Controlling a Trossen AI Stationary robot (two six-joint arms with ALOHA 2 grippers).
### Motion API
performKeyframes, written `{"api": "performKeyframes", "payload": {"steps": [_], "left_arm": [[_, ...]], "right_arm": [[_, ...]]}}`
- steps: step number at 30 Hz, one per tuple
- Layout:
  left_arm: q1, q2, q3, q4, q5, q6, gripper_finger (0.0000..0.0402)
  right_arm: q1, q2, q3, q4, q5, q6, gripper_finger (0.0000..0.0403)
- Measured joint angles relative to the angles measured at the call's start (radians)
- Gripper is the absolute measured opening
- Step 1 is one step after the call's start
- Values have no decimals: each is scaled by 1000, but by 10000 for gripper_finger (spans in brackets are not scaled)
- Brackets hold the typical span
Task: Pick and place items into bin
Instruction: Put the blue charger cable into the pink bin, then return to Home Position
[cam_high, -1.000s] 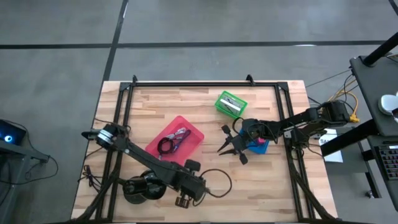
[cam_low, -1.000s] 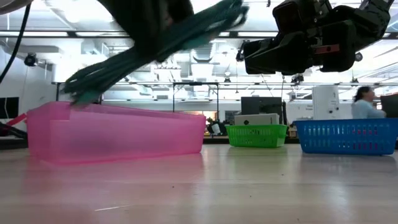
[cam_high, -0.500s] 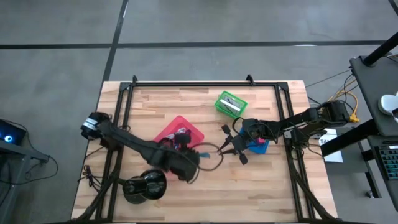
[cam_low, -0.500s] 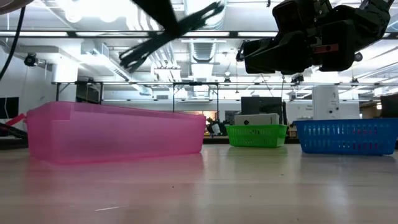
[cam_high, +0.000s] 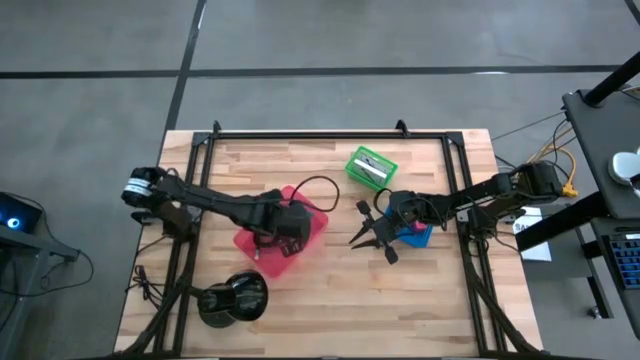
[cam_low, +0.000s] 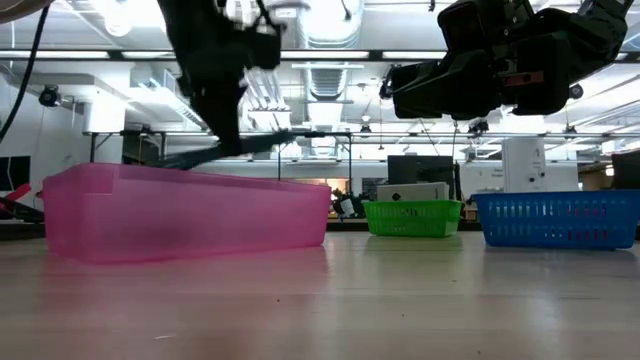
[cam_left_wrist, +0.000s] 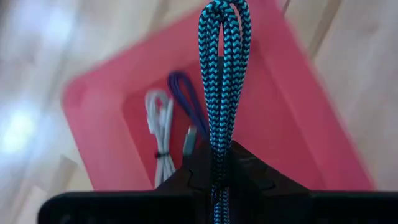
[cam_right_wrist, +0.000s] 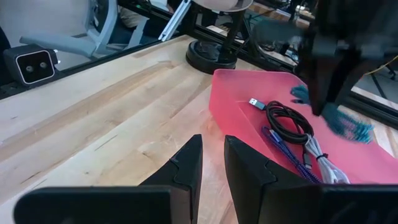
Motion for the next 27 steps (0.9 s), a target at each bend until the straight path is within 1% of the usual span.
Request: {"api": "performKeyframes", "payload": {"steps": [4, 9, 11, 14, 17, 20, 22, 25, 27], "left_arm": [[41, 2, -40, 1, 52, -1, 18], [58, 3, -55, 7, 48, 13, 21], [59, 3, -53, 8, 49, 51, 29], [59, 3, -53, 49, 48, 87, 54], [59, 0, -53, 88, 49, 90, 92], [59, 0, -49, 98, 47, 141, 131], [59, -1, -39, 129, 39, 187, 150], [59, -25, -33, 220, 2, 272, 163], [59, -56, -35, 337, -5, 350, 165]], "right_arm": [[0, 0, 0, 0, 0, -7, 57], [0, 0, 0, 0, 1, -16, 57], [0, 0, 0, 0, 1, -18, 57], [0, 0, 0, 0, 1, -18, 57], [0, 0, 0, 0, 1, -18, 57], [0, 0, 0, 0, 1, -18, 57], [0, 0, 0, 0, 1, -18, 57], [0, 0, 0, 0, 1, -20, 57], [0, 0, 0, 0, 1, -23, 57]]}}
